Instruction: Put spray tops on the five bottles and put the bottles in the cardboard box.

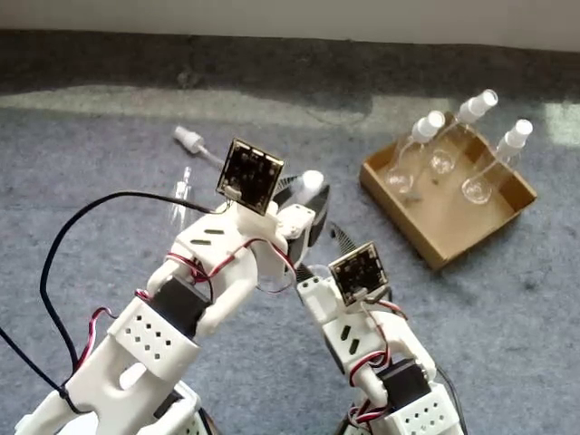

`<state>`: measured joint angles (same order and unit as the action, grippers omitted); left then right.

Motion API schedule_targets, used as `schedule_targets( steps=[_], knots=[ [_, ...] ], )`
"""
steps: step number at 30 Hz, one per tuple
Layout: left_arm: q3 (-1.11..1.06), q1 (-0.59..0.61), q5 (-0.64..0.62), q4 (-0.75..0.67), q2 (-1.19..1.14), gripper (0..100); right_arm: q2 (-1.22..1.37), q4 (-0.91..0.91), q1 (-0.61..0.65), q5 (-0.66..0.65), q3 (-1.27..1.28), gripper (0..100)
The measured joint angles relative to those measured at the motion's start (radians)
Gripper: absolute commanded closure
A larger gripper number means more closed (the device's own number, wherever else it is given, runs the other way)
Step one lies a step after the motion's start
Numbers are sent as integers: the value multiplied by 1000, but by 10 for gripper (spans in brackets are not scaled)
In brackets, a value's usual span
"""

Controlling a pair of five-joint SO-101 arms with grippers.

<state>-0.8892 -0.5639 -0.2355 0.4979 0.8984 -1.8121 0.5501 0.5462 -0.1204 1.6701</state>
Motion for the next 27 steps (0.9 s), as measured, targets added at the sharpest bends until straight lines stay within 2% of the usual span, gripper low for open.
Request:
schedule_targets(
  steps=[11,27],
  knots=[
    [-137,0,0,-170,3,995,2,2,-2,2,0,882],
    [-163,0,-2,-167,41,995,2,2,2,2,0,882]
  ],
)
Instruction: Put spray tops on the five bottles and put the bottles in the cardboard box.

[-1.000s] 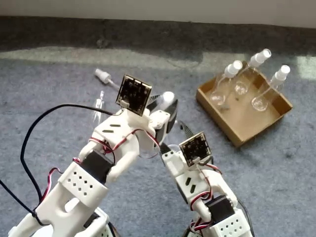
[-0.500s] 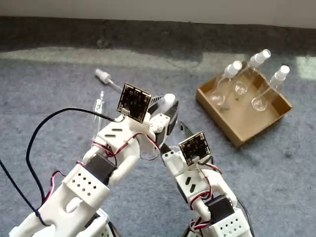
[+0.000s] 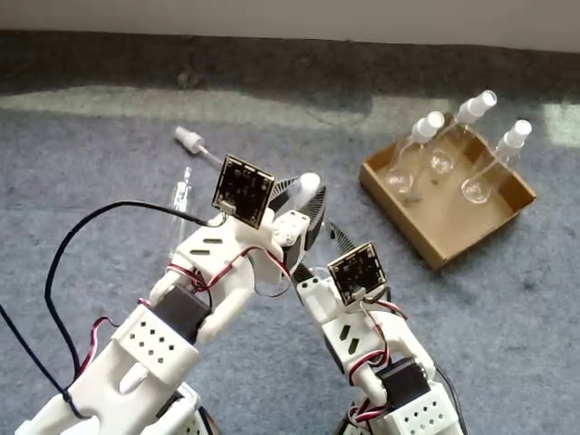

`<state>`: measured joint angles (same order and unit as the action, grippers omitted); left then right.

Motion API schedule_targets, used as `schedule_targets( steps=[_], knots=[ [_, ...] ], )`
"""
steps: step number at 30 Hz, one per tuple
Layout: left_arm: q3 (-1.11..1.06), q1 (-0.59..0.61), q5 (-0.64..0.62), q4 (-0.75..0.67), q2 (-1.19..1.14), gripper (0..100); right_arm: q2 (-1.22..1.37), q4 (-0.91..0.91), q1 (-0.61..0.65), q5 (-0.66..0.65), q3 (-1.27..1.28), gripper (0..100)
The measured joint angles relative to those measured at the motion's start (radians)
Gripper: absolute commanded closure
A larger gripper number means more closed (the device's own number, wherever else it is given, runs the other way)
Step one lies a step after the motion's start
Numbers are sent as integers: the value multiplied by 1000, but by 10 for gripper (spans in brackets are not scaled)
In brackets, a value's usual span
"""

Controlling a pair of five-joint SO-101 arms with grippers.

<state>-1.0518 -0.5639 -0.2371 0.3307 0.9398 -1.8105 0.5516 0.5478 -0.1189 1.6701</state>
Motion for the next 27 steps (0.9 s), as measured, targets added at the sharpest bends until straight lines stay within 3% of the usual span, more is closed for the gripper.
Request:
schedule_targets(
  steps=[7,20,27],
  knots=[
    [-118,0,0,-2,161,995,0,0,2,-2,0,882],
    [-127,0,0,0,180,992,0,0,2,-2,0,882],
    [-127,14,0,0,184,852,-2,-2,2,-2,0,882]
  ],
)
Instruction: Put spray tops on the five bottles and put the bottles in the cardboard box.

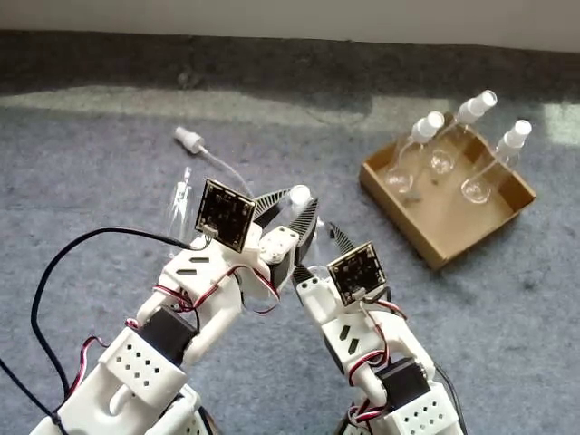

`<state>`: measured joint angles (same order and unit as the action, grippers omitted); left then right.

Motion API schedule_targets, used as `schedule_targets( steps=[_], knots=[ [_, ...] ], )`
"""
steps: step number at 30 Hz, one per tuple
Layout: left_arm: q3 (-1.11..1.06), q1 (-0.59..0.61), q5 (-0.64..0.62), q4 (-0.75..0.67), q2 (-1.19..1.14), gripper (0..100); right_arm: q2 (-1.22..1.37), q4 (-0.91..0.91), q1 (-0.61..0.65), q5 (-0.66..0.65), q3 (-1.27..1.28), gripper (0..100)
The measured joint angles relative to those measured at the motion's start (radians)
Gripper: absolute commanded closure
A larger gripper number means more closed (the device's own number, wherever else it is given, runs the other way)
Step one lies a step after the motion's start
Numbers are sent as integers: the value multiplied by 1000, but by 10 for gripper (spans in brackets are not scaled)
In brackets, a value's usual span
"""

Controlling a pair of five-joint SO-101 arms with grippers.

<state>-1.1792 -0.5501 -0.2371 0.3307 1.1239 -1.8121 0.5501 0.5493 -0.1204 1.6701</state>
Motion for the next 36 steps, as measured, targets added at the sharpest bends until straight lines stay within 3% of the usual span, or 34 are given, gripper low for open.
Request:
schedule_targets(
  steps=[14,23,28,36],
  knots=[
    [-3,103,-2,18,97,846,0,0,-2,0,0,882],
    [-3,101,-2,310,423,856,0,0,-2,0,0,882],
    [-3,98,-2,413,546,1000,0,0,-2,0,0,882],
    [-77,143,-2,623,697,962,0,0,-2,0,0,882]
  ],
)
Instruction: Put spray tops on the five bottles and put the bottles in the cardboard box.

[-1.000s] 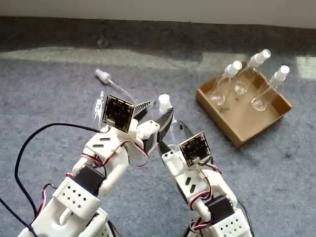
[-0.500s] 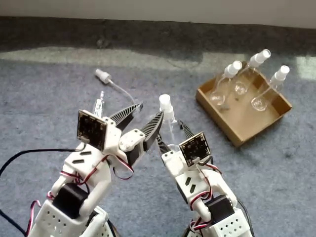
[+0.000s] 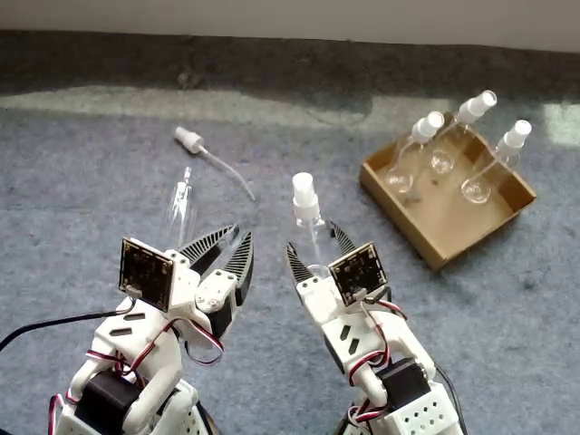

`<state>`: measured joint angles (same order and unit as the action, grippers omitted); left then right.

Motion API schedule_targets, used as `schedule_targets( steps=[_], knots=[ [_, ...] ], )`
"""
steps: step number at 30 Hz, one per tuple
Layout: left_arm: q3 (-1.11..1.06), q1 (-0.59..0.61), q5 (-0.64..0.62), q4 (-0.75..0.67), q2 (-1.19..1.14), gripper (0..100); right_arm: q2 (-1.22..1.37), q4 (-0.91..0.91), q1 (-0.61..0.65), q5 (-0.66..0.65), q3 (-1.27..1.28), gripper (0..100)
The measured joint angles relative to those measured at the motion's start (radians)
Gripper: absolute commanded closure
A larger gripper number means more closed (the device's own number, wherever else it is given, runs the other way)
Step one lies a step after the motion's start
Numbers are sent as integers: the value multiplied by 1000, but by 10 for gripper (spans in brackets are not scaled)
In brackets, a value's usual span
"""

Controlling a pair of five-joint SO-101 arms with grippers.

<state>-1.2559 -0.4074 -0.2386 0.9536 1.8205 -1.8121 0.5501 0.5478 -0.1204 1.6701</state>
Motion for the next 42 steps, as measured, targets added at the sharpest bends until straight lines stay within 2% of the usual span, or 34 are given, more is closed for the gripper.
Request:
schedule_targets(
  steps=[7,14,19,22,27,34,37,42],
  knots=[
    [-84,133,0,6,2,962,0,0,0,0,0,882],
    [-241,146,0,8,-2,962,0,0,0,0,0,882],
    [-273,137,-2,89,-3,962,0,0,0,0,0,882],
    [-273,57,0,150,-3,962,0,0,0,0,0,882],
    [-316,-72,0,158,-3,962,0,0,-12,0,0,882],
    [-414,-144,0,-46,-5,962,0,0,-55,0,0,882],
    [-417,-218,0,-118,-3,962,0,0,-57,0,0,882],
    [-417,-370,0,-147,-3,962,0,0,-57,0,0,882]
  ],
)
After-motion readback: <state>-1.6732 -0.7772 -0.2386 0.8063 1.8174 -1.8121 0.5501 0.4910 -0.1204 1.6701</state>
